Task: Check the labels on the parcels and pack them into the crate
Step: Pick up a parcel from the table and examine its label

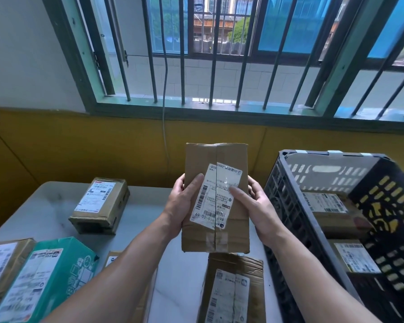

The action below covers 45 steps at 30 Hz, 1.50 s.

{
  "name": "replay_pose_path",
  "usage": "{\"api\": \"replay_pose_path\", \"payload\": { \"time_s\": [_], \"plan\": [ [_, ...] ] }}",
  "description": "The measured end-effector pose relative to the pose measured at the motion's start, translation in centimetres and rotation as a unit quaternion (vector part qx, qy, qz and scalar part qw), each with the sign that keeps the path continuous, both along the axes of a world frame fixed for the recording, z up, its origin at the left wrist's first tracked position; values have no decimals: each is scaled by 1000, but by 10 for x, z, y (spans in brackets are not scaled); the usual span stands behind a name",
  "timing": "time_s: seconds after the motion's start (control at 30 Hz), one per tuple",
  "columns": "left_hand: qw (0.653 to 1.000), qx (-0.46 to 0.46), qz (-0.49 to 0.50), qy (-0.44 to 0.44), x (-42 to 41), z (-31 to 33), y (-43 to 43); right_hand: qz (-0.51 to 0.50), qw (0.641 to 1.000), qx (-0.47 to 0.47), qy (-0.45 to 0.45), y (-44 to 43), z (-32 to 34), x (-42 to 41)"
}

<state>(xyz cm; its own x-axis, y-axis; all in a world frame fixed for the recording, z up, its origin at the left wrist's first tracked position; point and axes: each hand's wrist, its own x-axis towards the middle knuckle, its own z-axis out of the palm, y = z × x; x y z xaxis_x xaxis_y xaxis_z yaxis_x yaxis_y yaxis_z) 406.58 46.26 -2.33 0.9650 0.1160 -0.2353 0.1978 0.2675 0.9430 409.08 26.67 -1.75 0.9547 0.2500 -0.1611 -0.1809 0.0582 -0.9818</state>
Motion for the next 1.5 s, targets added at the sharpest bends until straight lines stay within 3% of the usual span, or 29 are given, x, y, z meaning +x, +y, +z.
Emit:
{"api": "replay_pose_path", "payload": {
  "time_s": [0.43, 0.87, 1.3, 1.5],
  "plan": [
    [998, 25, 7, -50, 6, 11, -2, -15, 999, -35, -37, 9, 6, 1],
    [989, 88, 47, -109, 7, 23, -1, -35, 997, -10, -71, 18, 19, 10],
    [995, 48, 66, -65, 5, 21, -10, -25, 994, -23, -103, 22, 28, 3],
    [993, 40, 55, -95, 3, 25, -9, -11, 994, -5, -110, 24, 30, 4]
  ]
}}
